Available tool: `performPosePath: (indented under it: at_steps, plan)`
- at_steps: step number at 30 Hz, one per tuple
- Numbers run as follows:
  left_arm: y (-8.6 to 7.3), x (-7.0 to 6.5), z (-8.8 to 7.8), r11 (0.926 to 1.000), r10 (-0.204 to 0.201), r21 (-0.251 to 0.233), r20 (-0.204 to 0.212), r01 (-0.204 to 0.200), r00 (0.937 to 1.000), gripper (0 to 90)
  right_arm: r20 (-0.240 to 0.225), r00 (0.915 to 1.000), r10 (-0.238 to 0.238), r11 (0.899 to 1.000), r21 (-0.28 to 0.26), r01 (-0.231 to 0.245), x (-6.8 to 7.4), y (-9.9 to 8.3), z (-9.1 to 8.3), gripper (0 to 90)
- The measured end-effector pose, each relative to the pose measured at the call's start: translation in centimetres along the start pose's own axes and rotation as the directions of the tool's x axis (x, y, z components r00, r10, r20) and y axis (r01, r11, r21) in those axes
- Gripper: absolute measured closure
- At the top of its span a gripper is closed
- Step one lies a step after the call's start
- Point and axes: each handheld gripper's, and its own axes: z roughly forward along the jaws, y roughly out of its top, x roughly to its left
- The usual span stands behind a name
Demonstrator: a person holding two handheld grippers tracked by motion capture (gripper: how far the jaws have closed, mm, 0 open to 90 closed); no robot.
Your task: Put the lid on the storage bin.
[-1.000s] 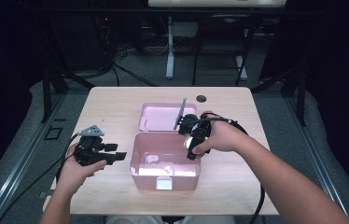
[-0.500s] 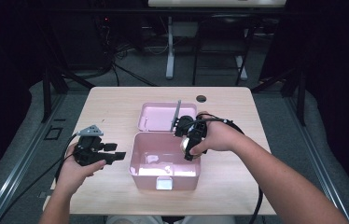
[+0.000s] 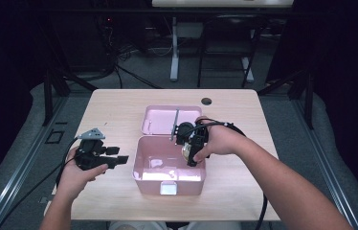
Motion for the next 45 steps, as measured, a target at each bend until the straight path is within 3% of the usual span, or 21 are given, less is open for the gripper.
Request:
performPosePath:
  at_steps: [11, 24, 35, 45]
  plan:
    - [0.0, 0.0, 0.1, 1.0, 0.0, 0.0, 0.0, 0.0, 1.0, 43.0, -0.018, 0.9966, -0.08, 0.997, 0.021, 0.081, 0.3, 0.5, 0.8, 19.9]
    - [0.0, 0.0, 0.1, 1.0, 0.0, 0.005, 0.003, 0.0, 1.0, 43.0, -0.028, 0.9938, -0.107, 0.994, 0.033, 0.108, 0.2, 0.8, 1.5, 19.9]
    - [0.0, 0.0, 0.1, 1.0, 0.001, 0.009, 0.006, -0.001, 1.0, 43.0, -0.039, 0.9913, -0.126, 0.988, 0.08, 0.129, 0.2, 1.1, 2.5, 19.9]
    - [-0.1, 0.0, 0.2, 1.0, -0.002, 0.005, 0.004, 0.002, 1.0, 43.0, -0.037, 0.9921, -0.12, 0.987, 0.106, 0.123, 0.1, 1.4, 3.2, 19.9]
